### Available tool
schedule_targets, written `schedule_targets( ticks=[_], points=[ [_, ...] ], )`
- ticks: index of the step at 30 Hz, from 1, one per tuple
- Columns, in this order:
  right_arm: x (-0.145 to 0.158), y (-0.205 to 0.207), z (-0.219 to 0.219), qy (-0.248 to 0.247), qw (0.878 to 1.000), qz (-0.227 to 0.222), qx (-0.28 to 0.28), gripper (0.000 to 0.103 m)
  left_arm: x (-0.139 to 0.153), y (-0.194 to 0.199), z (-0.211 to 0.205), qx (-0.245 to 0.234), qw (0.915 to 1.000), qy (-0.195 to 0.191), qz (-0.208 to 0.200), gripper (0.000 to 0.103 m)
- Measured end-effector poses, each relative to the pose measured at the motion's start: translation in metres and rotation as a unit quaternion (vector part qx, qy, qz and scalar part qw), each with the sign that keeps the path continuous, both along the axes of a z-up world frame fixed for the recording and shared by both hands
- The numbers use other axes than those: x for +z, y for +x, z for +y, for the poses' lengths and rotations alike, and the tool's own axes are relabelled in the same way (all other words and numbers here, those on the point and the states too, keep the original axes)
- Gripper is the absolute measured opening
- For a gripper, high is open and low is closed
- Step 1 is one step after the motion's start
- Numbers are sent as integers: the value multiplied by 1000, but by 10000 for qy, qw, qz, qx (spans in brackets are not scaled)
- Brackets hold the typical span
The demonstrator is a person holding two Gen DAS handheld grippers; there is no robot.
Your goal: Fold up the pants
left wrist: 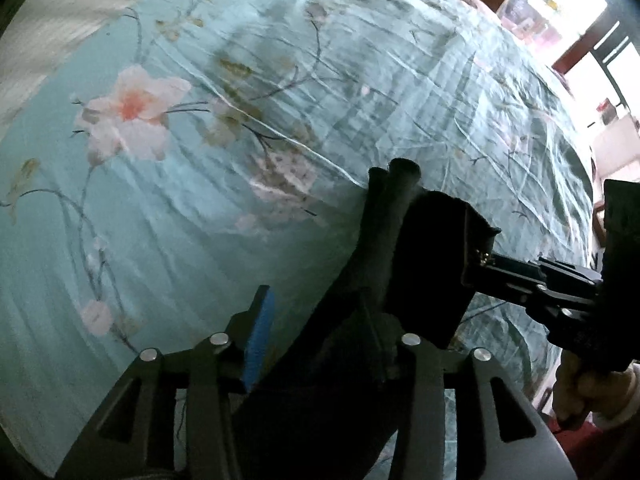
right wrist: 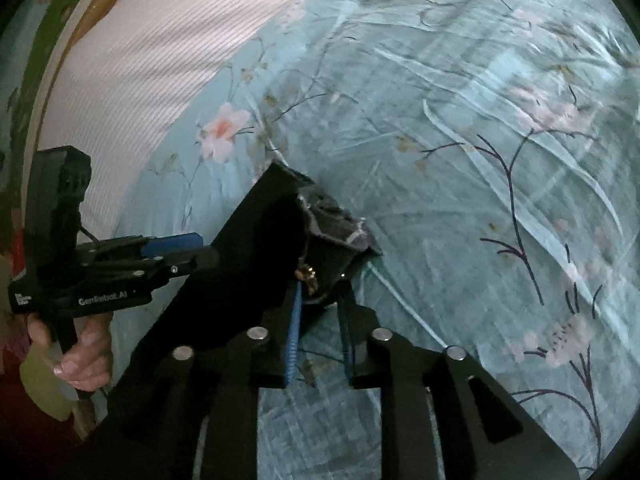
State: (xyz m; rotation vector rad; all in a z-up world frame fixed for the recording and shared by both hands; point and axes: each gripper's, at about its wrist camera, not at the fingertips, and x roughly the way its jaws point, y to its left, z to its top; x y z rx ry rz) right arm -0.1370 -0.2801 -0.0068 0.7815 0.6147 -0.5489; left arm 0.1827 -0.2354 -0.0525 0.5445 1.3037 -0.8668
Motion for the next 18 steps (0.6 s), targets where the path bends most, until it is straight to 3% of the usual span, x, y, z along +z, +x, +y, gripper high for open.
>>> schedule_targets(
  ticks=[5, 10, 12, 14, 16, 18],
  points=[
    [-5, -3, -1, 135, 9998, -128, 7, 39, -18, 8, -18, -86, 9996, -6, 286, 49],
    [-14, 9, -10, 239, 9991, -332, 77, 39, -36, 16, -39, -175, 9982, 5, 566, 49],
    [-17, 14, -12, 230, 9988, -390, 159, 39, -40, 18, -44, -202, 9974, -41, 687, 41],
    [-20, 17, -14, 222, 9986, -432, 218, 36, -44, 18, -49, -262, 9958, -147, 863, 18],
    [-22, 18, -15, 227, 9988, -364, 248, 19, -43, 14, -52, -331, 9960, -217, 806, 13],
    [-22, 15, -15, 281, 9981, -461, 287, 14, -39, 9, -50, -408, 9964, -309, 681, 10]
  ],
)
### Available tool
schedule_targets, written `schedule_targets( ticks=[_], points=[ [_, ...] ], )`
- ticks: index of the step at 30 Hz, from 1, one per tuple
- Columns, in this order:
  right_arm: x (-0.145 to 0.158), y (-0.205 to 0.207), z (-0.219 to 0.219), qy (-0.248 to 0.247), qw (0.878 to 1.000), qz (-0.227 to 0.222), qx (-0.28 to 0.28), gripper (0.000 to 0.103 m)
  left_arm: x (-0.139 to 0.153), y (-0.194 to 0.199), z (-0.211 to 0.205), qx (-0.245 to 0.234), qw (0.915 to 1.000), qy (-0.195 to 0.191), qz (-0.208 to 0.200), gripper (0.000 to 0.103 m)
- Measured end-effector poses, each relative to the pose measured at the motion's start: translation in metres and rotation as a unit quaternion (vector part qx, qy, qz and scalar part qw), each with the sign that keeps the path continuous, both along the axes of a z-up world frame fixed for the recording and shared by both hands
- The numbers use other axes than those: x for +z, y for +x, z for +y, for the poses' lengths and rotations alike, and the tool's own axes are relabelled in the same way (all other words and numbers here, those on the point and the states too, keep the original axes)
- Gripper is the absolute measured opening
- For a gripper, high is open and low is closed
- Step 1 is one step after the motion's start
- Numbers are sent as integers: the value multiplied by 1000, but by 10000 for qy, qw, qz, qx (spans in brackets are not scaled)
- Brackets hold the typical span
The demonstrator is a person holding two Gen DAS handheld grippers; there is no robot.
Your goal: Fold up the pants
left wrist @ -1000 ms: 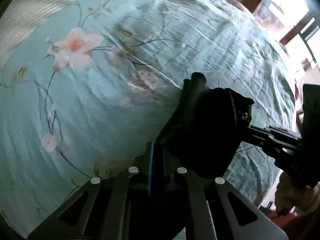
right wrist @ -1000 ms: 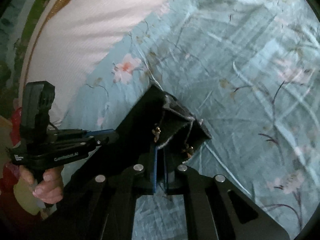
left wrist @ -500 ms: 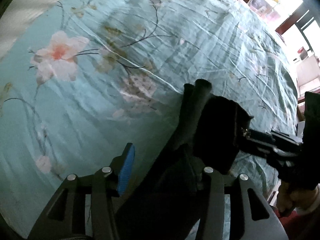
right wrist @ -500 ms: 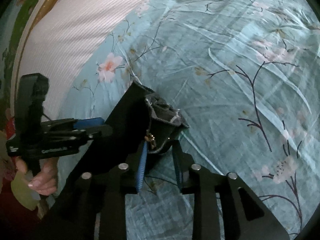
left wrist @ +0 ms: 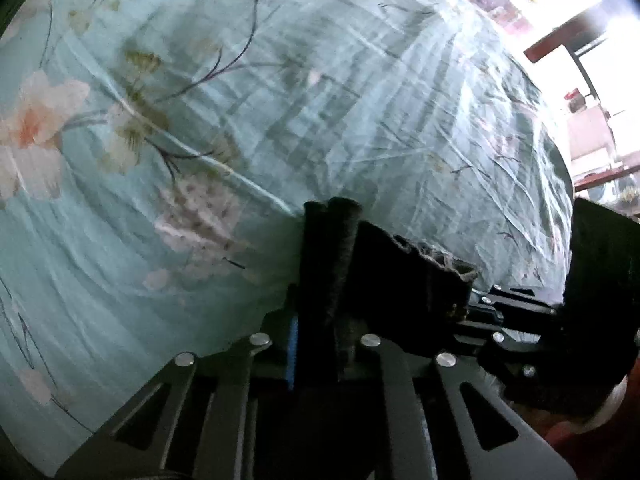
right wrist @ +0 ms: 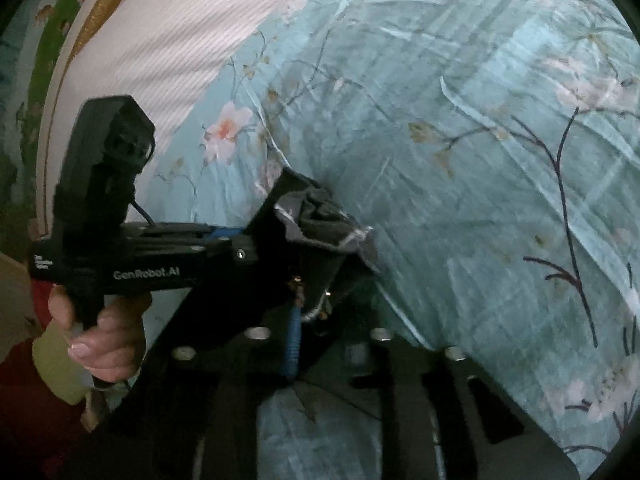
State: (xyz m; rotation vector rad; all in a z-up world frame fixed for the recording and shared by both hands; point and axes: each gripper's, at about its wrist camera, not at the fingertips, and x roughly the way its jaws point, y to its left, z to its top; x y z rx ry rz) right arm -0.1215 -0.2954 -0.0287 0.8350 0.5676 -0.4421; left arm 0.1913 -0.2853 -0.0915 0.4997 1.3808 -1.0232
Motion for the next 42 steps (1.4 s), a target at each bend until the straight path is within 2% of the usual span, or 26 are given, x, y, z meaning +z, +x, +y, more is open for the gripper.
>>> schedule_targets(
  ticks=[5, 8, 14, 20, 27, 35, 42],
  points=[
    [18, 0, 13, -181, 9993, -203, 271, 13, 29, -6, 22, 243, 9985, -485, -44, 9],
    [39, 7, 27, -296, 9959, -459, 722, 13, 55, -11, 46, 472, 9955, -822, -90, 9],
    [79, 34, 75, -664, 9792, -715, 1781, 13, 101, -29, 105, 846, 9870, -1342, -259, 9],
    [83, 60, 119, -781, 9641, -683, 2443, 13, 122, -47, 169, 1324, 9786, -1504, -463, 9],
    [61, 93, 159, -833, 9506, -380, 2967, 13, 105, -53, 237, 2008, 9689, -1375, -451, 9],
    [26, 122, 187, -881, 9354, 129, 3423, 13, 62, -59, 279, 2567, 9606, -982, -413, 8],
    [-8, 142, 200, -892, 9231, 594, 3694, 14, 28, -62, 315, 3153, 9461, -708, -200, 8]
  ],
)
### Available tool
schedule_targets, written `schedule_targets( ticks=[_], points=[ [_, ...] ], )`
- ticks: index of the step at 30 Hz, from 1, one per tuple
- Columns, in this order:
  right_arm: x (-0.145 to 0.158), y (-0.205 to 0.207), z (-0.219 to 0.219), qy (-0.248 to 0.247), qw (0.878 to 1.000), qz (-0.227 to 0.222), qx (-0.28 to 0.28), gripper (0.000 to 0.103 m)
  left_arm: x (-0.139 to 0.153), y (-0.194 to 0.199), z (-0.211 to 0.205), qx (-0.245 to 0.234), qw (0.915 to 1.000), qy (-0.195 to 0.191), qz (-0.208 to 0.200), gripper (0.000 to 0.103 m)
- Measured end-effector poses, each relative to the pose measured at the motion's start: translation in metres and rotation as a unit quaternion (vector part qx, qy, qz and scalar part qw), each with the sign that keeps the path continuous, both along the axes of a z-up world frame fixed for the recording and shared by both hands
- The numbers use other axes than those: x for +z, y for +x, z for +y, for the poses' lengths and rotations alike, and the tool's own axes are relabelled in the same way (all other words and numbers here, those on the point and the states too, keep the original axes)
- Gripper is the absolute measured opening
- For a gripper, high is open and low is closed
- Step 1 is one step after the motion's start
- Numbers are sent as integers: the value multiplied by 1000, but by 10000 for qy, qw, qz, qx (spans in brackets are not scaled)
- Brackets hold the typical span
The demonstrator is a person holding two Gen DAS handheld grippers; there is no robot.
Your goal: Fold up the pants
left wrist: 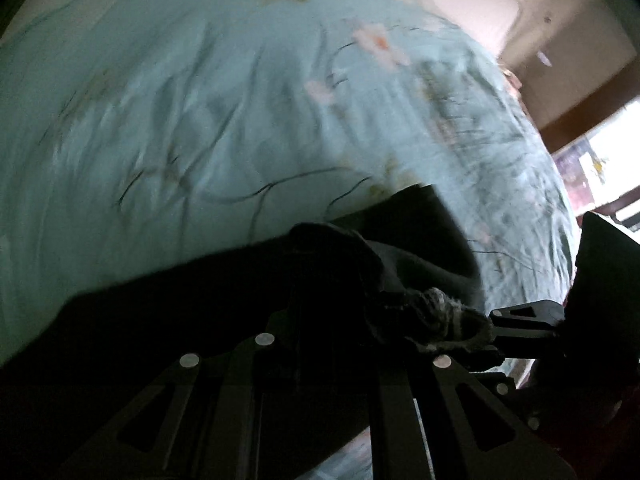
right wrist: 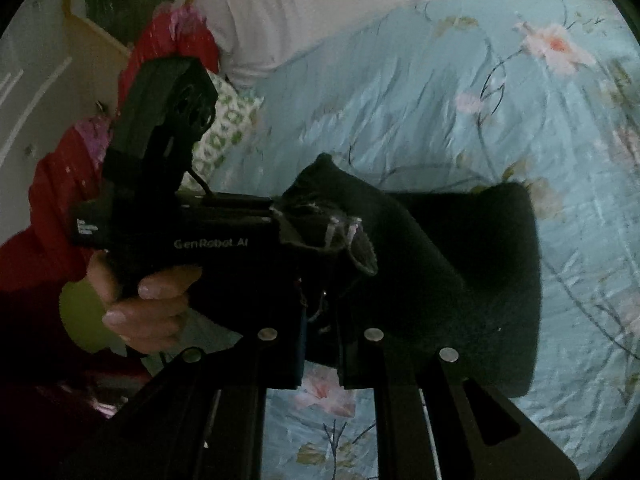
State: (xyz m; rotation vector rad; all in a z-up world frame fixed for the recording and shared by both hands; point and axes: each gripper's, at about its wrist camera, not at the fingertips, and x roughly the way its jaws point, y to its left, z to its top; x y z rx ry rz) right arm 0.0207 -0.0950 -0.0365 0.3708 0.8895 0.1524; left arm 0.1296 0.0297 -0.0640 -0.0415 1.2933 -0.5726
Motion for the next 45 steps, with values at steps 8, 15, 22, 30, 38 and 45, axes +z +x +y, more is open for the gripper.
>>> schedule_targets(
  ticks=[8, 15, 22, 30, 38, 45],
  points=[
    [-18, 10, 7, -42, 9993, 361, 71, 27, -8, -15, 41, 772, 9969, 55, 136, 9],
    [-11, 14, 26, -25, 9985, 415, 366, 47, 4, -38, 85, 1600, 9869, -139, 114, 26],
    [10, 15, 44, 67, 9972, 209, 721, 47, 14, -66, 135, 2496, 9682, -148, 81, 37],
    [18, 39, 54, -16, 9960, 165, 880, 47, 19, -105, 186, 3444, 9384, -166, 209, 46],
    [8, 75, 88, -191, 9895, 360, 1386, 47, 14, -142, 228, 4184, 9074, -146, 376, 47],
    [-4, 101, 123, -268, 9809, 466, 1869, 47, 10, -172, 268, 4793, 8765, -111, 428, 49]
  ],
)
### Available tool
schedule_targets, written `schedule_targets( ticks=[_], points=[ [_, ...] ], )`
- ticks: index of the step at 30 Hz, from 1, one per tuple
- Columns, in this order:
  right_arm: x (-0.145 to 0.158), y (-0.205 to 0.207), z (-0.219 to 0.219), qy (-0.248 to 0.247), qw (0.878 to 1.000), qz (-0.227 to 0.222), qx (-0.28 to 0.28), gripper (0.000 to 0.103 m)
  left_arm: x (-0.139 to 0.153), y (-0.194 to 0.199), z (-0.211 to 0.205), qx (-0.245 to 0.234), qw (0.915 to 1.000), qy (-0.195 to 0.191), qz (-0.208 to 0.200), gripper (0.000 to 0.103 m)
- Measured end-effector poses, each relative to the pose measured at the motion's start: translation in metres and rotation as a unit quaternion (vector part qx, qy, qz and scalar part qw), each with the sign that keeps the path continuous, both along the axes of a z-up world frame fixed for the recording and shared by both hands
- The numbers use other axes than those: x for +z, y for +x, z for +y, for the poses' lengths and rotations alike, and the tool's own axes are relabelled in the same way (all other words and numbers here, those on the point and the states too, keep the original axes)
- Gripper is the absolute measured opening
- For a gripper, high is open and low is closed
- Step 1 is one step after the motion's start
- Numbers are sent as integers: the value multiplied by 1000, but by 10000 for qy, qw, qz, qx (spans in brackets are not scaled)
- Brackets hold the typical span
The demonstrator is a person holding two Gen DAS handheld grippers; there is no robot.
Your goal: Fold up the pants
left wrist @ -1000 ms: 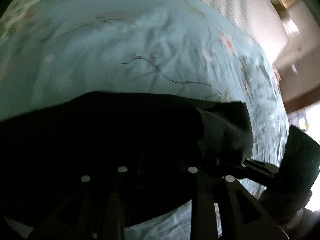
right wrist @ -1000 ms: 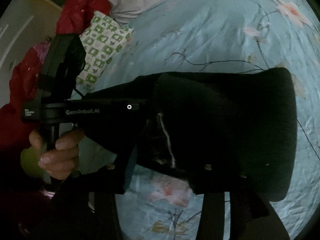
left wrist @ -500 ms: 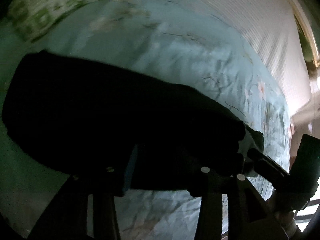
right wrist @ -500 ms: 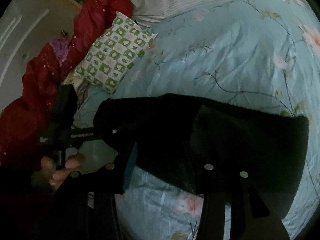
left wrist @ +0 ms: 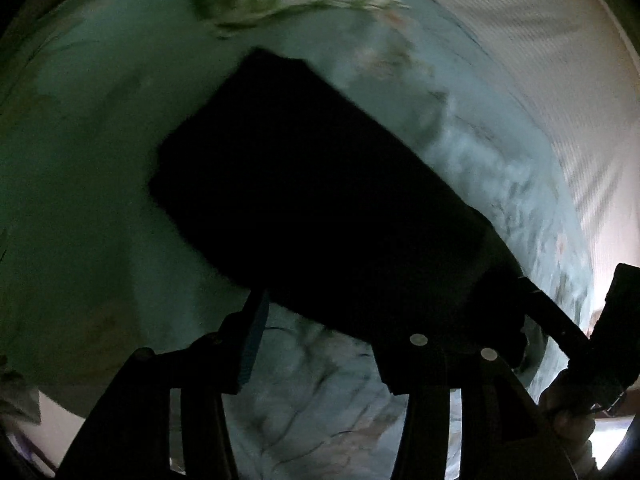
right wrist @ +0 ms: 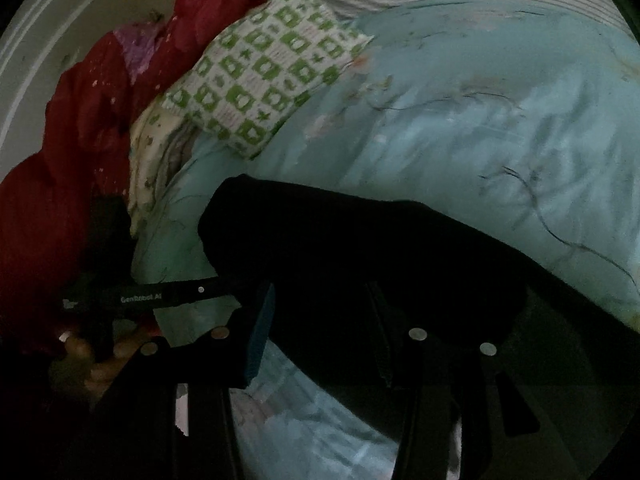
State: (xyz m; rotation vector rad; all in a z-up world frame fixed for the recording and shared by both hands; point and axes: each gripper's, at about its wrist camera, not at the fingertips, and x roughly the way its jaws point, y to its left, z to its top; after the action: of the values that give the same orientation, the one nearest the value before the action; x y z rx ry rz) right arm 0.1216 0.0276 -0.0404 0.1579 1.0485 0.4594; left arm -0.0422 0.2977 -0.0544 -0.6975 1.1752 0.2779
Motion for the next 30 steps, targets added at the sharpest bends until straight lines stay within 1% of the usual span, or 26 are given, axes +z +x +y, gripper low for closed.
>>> schedule_targets(
  ticks=[6, 10, 14, 20, 25, 30],
  points=[
    [-5, 30, 28, -113, 9992, 64, 373, 47, -9, -14, 30, 508, 9986, -126, 96, 50],
    [-8, 51, 47, -239, 9975, 120, 654, 50, -17, -17, 45, 700, 9972, -240, 126, 52],
    [-12, 77, 71, -419, 9940, 194, 994, 53, -23, -14, 54, 787, 9964, -295, 115, 52],
    [-21, 113, 111, -754, 9844, 328, 1554, 55, -28, -6, 57, 876, 9956, -329, 40, 53],
    [-39, 145, 143, -1014, 9727, 479, 2030, 55, -31, 1, 60, 907, 9951, -389, -73, 52],
    [-62, 161, 171, -1093, 9604, 732, 2456, 55, -33, 3, 66, 1047, 9931, -510, -143, 51]
  ],
)
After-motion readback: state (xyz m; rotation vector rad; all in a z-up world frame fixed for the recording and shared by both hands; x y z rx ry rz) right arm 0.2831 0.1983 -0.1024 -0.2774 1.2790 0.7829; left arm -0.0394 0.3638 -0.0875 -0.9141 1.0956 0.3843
